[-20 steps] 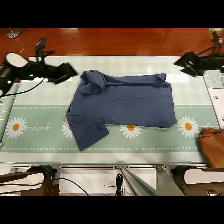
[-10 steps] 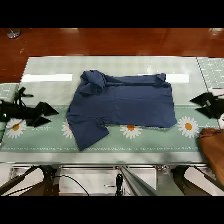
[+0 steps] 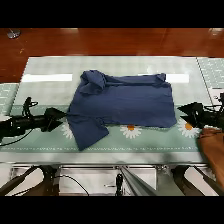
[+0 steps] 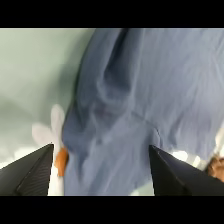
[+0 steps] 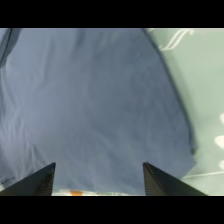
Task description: Fold the shirts.
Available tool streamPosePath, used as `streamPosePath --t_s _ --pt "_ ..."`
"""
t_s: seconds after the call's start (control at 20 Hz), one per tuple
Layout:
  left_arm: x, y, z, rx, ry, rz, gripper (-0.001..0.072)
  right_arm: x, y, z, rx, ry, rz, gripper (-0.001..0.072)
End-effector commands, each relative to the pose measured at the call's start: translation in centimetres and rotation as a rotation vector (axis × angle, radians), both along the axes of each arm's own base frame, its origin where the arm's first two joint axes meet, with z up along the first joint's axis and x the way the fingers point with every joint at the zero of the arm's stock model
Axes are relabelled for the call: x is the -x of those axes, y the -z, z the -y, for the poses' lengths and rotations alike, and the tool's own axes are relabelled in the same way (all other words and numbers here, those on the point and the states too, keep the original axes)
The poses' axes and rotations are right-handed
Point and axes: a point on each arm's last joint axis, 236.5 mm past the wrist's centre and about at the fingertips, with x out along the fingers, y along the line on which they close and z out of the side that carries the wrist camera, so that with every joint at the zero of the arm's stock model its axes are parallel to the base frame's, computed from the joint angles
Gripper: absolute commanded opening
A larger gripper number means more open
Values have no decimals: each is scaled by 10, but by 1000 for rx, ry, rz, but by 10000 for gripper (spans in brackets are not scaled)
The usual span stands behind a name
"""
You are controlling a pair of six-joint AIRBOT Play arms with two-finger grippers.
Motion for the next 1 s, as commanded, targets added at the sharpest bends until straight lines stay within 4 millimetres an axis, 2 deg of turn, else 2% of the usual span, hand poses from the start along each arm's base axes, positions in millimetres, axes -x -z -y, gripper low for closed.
streamPosePath --t_s 0.0,0.25,0.4,0.45,0.5,0.55,0.65,0.75,0.85,0.95 --pt "-15 3 2 -25 -31 56 703 2 -2 -6 -23 -9 6 618" --pt "-11 24 27 -8 31 4 701 2 -2 -6 -23 -9 6 618" --pt "-12 26 37 -6 64 23 685 2 -2 -6 -27 -7 3 618" --pt "-15 25 36 -10 65 31 500 2 -2 -6 -27 -7 3 618" --pt "-16 22 37 -8 77 44 56 2 -2 -6 -27 -8 2 618" --pt "-19 18 37 -8 90 58 18 3 -2 -6 -27 -9 1 618" --pt "-25 8 40 6 110 81 18 9 5 -4 0 -23 -30 618" --pt "-28 -1 43 20 129 98 18 38 30 0 60 -54 -178 618" --pt "-31 -5 43 23 134 109 18 67 54 -4 86 -78 -309 618" --pt "-31 -5 43 23 134 109 18 78 64 -6 113 -92 -361 618"
